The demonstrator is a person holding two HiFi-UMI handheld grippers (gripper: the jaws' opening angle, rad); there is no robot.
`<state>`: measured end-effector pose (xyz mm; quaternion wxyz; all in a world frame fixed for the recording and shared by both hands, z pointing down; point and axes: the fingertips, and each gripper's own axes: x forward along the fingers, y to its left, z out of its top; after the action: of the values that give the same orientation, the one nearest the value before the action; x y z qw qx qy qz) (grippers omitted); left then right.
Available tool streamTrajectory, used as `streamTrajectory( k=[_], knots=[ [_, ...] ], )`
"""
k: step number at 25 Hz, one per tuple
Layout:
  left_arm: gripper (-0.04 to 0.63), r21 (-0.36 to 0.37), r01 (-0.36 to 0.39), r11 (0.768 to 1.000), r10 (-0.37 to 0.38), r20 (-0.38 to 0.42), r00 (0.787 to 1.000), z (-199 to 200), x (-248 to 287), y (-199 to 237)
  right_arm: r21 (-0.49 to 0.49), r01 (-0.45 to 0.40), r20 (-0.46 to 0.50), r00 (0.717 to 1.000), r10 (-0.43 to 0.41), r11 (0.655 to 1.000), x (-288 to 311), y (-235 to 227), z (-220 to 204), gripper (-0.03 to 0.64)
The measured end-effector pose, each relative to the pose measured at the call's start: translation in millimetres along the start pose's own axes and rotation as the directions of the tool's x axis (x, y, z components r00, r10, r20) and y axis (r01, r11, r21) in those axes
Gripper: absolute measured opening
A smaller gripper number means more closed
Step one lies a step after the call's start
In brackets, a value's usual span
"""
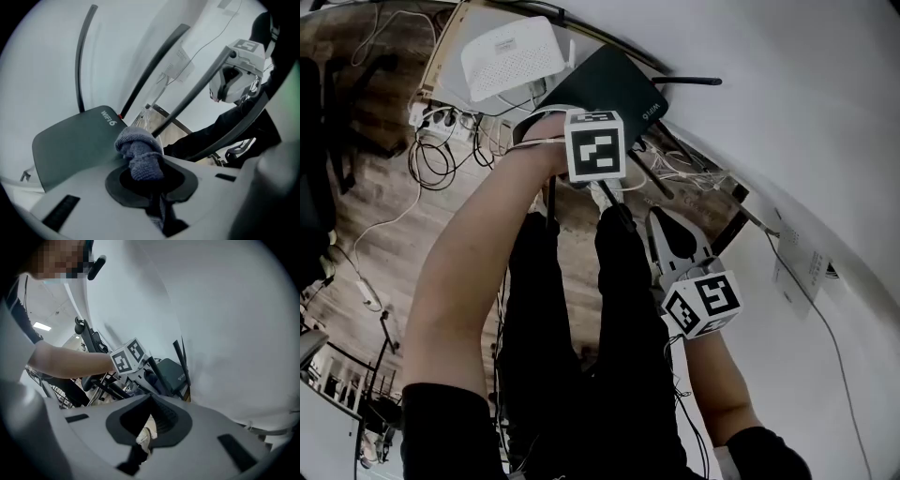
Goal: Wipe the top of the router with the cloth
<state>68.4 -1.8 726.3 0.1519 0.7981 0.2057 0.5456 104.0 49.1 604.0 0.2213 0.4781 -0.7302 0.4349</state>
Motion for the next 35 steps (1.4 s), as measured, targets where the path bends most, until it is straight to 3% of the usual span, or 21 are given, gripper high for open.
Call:
streamTrajectory(
  k=[13, 24, 30, 35],
  knots=[
    [0.044, -0.010, -0.110, 0.994, 0.111, 0.080, 0.991, 45.8, -2.0, 49.7, 0.023, 0.009, -0.010, 1.000, -0.009, 1.000, -3.0, -12.0, -3.7, 0.002],
    [0.044, -0.158, -0.083, 0.984, 0.115, 0.208, 0.971, 76.1, -3.5, 76.5, 0.021, 0.026, -0.022, 0.999, -0.025, 0.999, 6.8, -23.4, -2.9, 0.002],
    [0.043, -0.342, -0.142, 0.929, 0.237, 0.254, 0.938, 73.4, -13.9, 103.7, 0.009, 0.027, -0.023, 0.999, -0.027, 1.000, 10.6, -28.1, 0.0, 0.002],
    [0.043, -0.389, -0.224, 0.894, 0.334, 0.244, 0.910, 62.1, -29.3, 124.5, 0.009, 0.010, -0.019, 1.000, -0.010, 1.000, 14.1, -19.0, -0.3, 0.002]
  ],
)
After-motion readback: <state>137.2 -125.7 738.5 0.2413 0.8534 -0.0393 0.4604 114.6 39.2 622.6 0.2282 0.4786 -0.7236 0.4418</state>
